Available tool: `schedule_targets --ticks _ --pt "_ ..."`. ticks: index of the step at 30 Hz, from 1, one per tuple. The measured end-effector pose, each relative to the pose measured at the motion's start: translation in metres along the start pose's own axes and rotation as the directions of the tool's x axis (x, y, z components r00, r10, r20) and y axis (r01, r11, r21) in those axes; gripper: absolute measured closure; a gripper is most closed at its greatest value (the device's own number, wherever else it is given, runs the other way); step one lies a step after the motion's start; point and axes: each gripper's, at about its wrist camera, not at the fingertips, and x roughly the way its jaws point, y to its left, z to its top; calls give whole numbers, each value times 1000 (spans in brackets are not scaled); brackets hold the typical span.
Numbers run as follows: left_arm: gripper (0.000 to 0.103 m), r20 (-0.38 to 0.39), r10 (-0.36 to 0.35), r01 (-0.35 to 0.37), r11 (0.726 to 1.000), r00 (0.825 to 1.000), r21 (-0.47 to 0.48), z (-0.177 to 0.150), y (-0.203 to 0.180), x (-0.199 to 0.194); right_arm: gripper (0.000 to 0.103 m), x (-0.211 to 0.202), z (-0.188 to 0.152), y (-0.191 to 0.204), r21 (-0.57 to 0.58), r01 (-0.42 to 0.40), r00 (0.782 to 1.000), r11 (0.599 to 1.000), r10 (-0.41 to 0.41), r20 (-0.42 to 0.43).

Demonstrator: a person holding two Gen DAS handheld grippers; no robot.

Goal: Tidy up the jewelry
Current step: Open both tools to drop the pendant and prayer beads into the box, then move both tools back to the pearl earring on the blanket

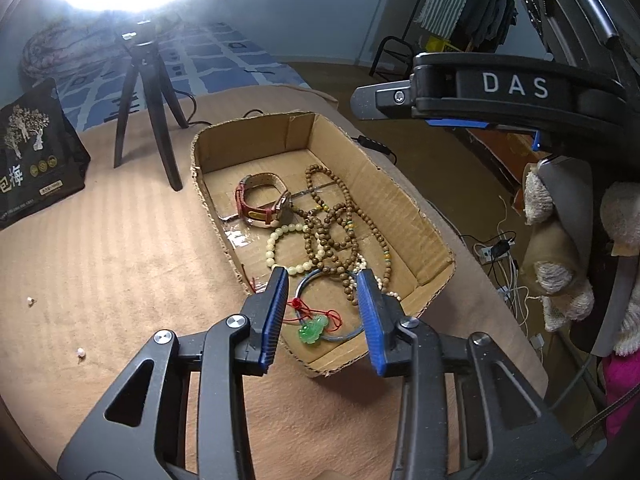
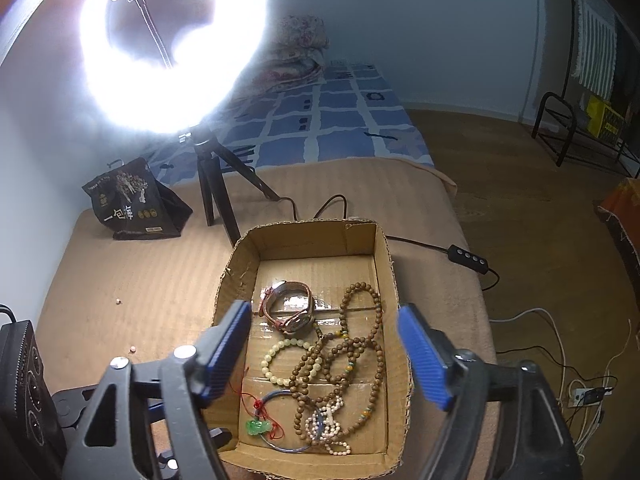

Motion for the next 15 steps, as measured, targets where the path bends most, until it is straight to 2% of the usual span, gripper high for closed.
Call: schedule_targets --ticks 9,15 --pt "67 16 4 -4 1000 1000 -21 -1 14 -19 13 -9 -2 17 -2 15 1000 1000 -15 13" --pt "67 28 41 -39 998 999 -47 -9 39 -38 11 -16 -9 33 10 11 999 1000 -11 39"
